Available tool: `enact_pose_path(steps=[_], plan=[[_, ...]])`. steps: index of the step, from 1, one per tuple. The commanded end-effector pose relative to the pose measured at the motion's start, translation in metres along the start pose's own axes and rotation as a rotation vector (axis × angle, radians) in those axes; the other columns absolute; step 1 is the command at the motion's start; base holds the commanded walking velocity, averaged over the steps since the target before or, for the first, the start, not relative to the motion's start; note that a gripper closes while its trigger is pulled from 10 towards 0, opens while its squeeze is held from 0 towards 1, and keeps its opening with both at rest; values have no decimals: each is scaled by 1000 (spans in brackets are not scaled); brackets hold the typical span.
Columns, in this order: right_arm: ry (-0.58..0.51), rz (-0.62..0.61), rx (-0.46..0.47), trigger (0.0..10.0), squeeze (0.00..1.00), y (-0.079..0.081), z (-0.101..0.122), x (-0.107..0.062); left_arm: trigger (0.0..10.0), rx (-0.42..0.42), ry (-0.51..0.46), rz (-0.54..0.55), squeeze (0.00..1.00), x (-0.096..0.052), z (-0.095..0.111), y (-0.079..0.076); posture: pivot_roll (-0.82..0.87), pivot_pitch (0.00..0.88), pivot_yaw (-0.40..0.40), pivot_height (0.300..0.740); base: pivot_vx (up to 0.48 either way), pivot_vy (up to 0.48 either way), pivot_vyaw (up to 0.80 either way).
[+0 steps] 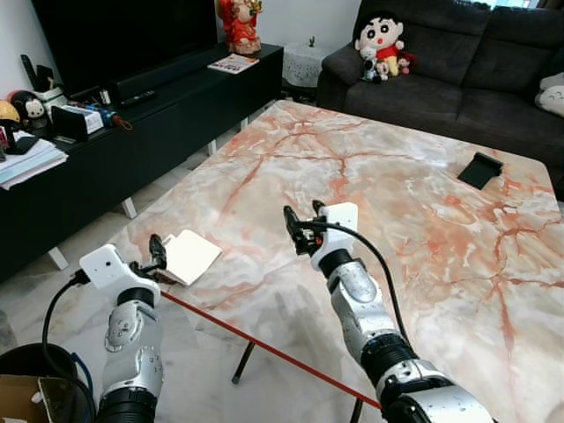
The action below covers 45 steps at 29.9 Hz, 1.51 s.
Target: Picking trash to rubbish bin
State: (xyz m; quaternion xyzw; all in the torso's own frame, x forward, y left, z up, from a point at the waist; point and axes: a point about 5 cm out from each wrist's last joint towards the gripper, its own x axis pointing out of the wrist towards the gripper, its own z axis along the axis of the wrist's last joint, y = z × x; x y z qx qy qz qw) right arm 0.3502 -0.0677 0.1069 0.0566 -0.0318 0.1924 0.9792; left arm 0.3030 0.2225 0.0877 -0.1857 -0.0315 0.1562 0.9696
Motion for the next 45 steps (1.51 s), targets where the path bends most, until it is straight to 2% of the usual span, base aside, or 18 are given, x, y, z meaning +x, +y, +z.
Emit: enact_pose_path(steps=[1,4,13,19,24,30,31,33,34,35,36,37,45], plan=[[-14,-5,-2,10000,0,-1,5,3,10000,-54,63,-19,0,6,-6,-12,16,0,-63,740,0,0,0],[-15,-5,-2,10000,0,-1,5,3,10000,-113,90,-28,0,11,-6,-19,16,0,-62,740,0,0,0],[-17,-6,-3,10000,0,-1,5,3,10000,-173,139,-12,0,14,-11,-21,13,0,-60,740,0,0,0],[-18,-7,-2,10000,0,-1,6,3,10000,-174,140,-24,0,14,-10,-24,11,0,-58,740,0,0,0],[-18,-6,-1,10000,0,-1,6,3,10000,-172,158,-16,0,11,-13,-20,11,0,-58,740,0,0,0],[-17,-4,-1,10000,0,0,6,4,10000,-152,214,-24,0,12,-20,-24,16,0,-59,740,0,0,0],[-17,-6,-1,10000,0,0,6,4,8039,-151,235,-39,0,12,-23,-27,13,0,-57,740,0,0,0],[-17,-6,-1,10000,0,0,6,4,8039,-151,240,-44,0,12,-23,-28,11,0,-56,740,0,0,0],[-17,-7,-1,10000,0,-1,6,3,3961,-149,255,-54,0,11,-25,-30,11,0,-56,740,0,0,0],[-17,-7,-1,10000,0,-1,5,3,2863,-148,262,-60,0,11,-26,-30,11,0,-56,740,0,0,0],[-17,-8,-1,10000,0,-1,6,3,549,-142,269,-67,0,11,-27,-31,12,0,-56,740,0,0,0],[-17,-8,-1,10000,0,-1,6,3,0,-139,279,-75,0,10,-28,-32,12,0,-56,740,0,0,0],[-16,-6,-2,10000,0,-1,6,4,0,-134,287,-83,0,9,-29,-33,12,0,-56,740,0,0,0]])
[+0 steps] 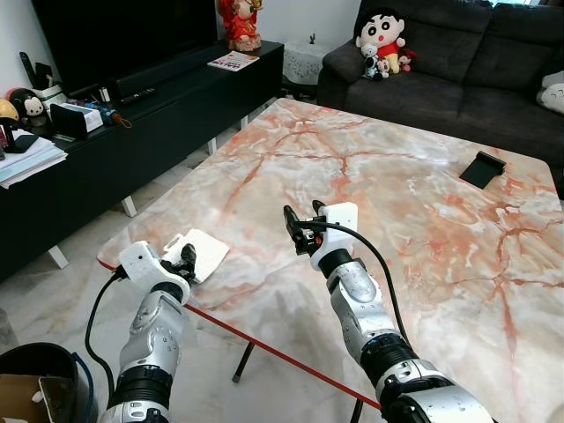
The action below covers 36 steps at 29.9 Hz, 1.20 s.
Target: Picking trash to rubbish bin
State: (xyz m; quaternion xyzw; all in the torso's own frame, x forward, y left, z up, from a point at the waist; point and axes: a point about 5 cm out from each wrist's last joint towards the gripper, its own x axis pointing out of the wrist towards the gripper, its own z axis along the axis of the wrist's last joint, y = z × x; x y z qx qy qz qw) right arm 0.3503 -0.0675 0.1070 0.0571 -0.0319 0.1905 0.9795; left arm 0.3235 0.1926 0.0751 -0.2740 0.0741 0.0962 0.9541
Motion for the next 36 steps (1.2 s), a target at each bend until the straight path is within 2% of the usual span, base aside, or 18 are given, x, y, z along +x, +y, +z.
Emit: enact_pose_path(steps=[1,19,28,31,33,36], plan=[[-15,-2,-3,10000,0,-1,6,4,0,17,34,-13,0,1,-5,-4,12,0,-56,740,0,0,0],[-14,-4,-1,10000,0,-1,5,3,0,25,4,-19,0,2,0,-6,12,0,-58,740,0,0,0],[-14,-8,-1,10000,0,-1,5,3,0,46,-60,-47,0,4,9,-14,12,0,-58,740,0,0,0],[-14,-8,0,10000,0,-1,5,3,0,97,-122,-60,0,4,16,-17,13,0,-58,740,0,0,0],[-12,-8,0,10000,0,-1,5,3,0,186,-174,-71,0,4,22,-21,13,0,-58,740,0,0,0],[-11,-9,0,10000,0,-1,5,3,0,227,-190,-75,0,3,24,-22,13,0,-58,740,0,0,0]])
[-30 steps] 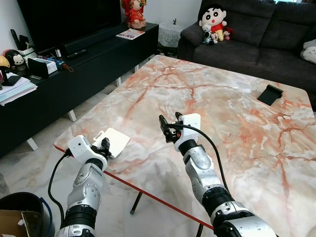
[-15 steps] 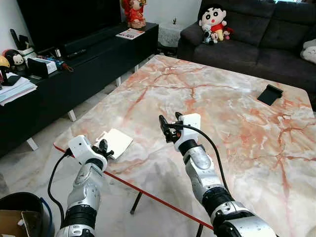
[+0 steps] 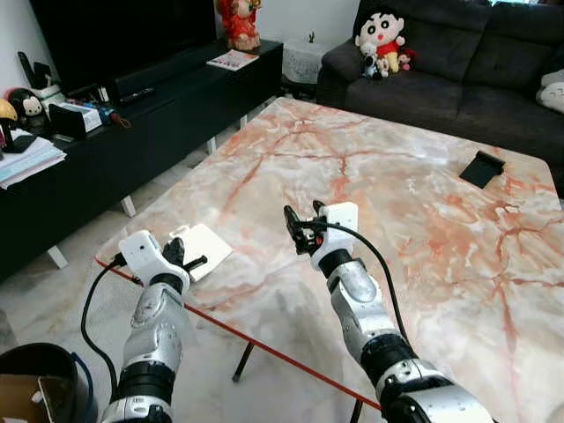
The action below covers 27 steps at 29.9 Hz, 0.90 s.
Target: Picking trash to rubbish bin
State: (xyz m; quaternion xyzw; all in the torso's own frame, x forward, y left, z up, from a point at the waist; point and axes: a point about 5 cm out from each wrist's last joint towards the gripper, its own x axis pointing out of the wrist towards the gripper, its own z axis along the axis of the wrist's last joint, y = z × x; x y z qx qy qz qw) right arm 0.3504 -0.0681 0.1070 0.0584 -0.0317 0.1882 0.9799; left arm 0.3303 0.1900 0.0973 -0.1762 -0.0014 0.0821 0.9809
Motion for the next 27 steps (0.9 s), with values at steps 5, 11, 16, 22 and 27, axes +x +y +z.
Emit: enact_pose_path(steps=[5,11,16,22,27], plan=[[4,-21,-8,10000,0,-6,1,0,10000,307,-123,-47,0,3,17,-15,13,0,-59,740,0,0,0],[9,-43,-13,10000,0,-13,-2,-4,10000,533,-195,-62,0,2,20,-20,10,0,-58,740,0,0,0],[6,-56,-12,10000,0,-17,-2,-6,10000,665,-298,-101,0,-3,26,-28,12,0,-58,740,-54,0,0],[-7,-61,-8,10000,0,-17,0,-5,10000,727,-346,-132,0,-5,26,-38,10,0,-57,740,-364,0,0],[-9,-59,-6,10000,0,-16,0,-5,10000,735,-352,-133,0,-4,25,-39,10,0,-57,740,-395,0,0]])
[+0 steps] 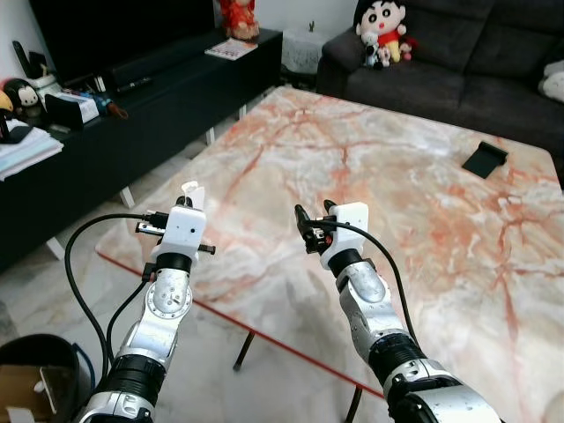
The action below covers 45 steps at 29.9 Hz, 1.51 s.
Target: Picking trash to rubbish bin
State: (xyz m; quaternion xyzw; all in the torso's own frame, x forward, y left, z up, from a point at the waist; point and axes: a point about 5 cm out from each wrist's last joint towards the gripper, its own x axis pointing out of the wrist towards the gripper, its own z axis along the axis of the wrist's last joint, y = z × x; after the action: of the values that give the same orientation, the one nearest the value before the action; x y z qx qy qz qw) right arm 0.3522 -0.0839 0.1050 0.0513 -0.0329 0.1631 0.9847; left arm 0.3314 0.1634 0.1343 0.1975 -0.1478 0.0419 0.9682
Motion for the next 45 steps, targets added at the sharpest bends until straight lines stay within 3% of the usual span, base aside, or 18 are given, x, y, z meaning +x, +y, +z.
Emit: enact_pose_path(steps=[1,18,26,27,30,34,37,38,39,40,42,43,45], plan=[[-5,-7,10,10000,0,0,0,-1,10000,14,-9,4,0,0,0,-1,10,0,-57,740,-394,0,0],[-4,-8,11,10000,0,-2,-1,-2,10000,-2,7,20,0,0,-3,0,5,0,-59,740,-386,0,0],[84,-34,8,10000,0,-13,-20,-14,10000,-99,191,25,0,-17,-37,3,0,0,-62,740,-42,0,0],[143,-52,11,10000,0,-19,-32,-22,10000,-159,276,36,0,-27,-53,4,0,0,-62,740,0,0,0],[205,-83,32,10000,0,-27,-44,-31,10000,-207,362,42,0,-39,-69,5,-5,0,-62,740,0,0,0],[366,-192,122,10000,0,-47,-75,-62,10000,-266,542,67,0,-69,-101,8,-10,0,-67,740,0,0,0],[394,-212,135,10000,0,-50,-80,-67,10000,-274,553,72,0,-74,-105,9,-10,0,-67,740,0,0,0],[461,-246,145,10000,0,-55,-92,-81,10000,-278,632,73,0,-88,-116,9,-14,0,-69,740,0,0,0],[583,-301,155,10000,0,-62,-112,-108,10000,-284,769,58,0,-115,-134,7,-13,0,-71,740,0,0,0],[647,-322,153,10000,0,-64,-122,-122,10000,-286,840,43,0,-131,-142,4,-12,0,-71,740,0,0,0],[728,-341,149,10000,0,-64,-135,-141,10000,-285,944,14,0,-154,-151,-1,-12,0,-71,740,0,0,0],[728,-341,149,10000,0,-64,-135,-141,10000,-285,944,14,0,-154,-151,-1,-12,0,-71,740,0,0,0],[836,-362,149,10000,0,-61,-150,-167,10000,-282,1073,-9,0,-185,-161,-7,-13,0,-73,740,0,0,0]])
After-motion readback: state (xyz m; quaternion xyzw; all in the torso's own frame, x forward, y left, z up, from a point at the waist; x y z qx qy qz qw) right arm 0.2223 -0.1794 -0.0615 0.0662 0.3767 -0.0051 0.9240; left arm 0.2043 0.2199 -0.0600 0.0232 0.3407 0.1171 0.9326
